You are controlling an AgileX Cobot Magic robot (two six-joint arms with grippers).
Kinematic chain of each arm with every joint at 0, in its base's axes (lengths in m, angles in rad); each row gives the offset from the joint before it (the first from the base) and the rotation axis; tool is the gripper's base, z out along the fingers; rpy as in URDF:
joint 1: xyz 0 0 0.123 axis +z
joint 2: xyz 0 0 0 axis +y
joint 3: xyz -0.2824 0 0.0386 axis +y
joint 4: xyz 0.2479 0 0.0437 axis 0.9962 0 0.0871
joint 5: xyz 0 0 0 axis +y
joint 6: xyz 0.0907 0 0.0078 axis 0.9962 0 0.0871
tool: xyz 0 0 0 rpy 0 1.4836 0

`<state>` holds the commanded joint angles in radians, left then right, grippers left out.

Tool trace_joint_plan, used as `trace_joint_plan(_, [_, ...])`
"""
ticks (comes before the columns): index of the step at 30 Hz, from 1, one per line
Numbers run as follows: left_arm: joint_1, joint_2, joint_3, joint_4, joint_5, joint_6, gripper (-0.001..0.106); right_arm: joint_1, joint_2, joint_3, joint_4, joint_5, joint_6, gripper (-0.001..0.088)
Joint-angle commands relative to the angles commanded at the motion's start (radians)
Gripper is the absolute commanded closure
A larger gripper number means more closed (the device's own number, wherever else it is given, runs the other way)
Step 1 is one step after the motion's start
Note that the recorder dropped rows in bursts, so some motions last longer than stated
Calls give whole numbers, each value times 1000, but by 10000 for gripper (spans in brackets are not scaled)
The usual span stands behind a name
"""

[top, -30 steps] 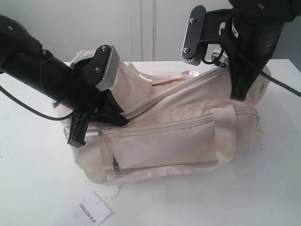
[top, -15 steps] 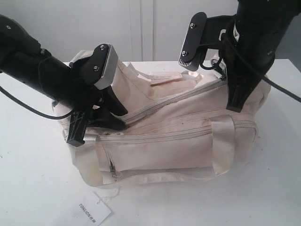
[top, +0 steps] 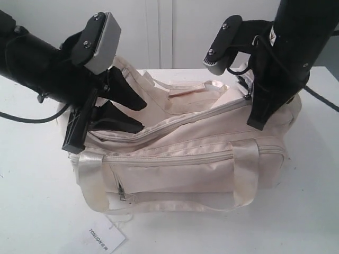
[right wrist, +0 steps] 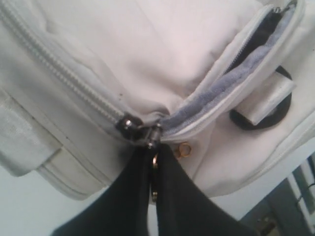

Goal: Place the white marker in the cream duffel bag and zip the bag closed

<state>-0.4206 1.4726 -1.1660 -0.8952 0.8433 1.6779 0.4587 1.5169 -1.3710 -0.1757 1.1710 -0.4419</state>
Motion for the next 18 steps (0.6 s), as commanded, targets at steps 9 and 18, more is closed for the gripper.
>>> trace_joint_plan(9, [-117, 0, 0, -1, -137, -7, 574, -99, 0, 0, 146, 0, -6, 868])
trace_joint_plan(18, [-267, 25, 0, -41, -417, -7, 574, -152, 0, 0, 281, 30, -3, 868])
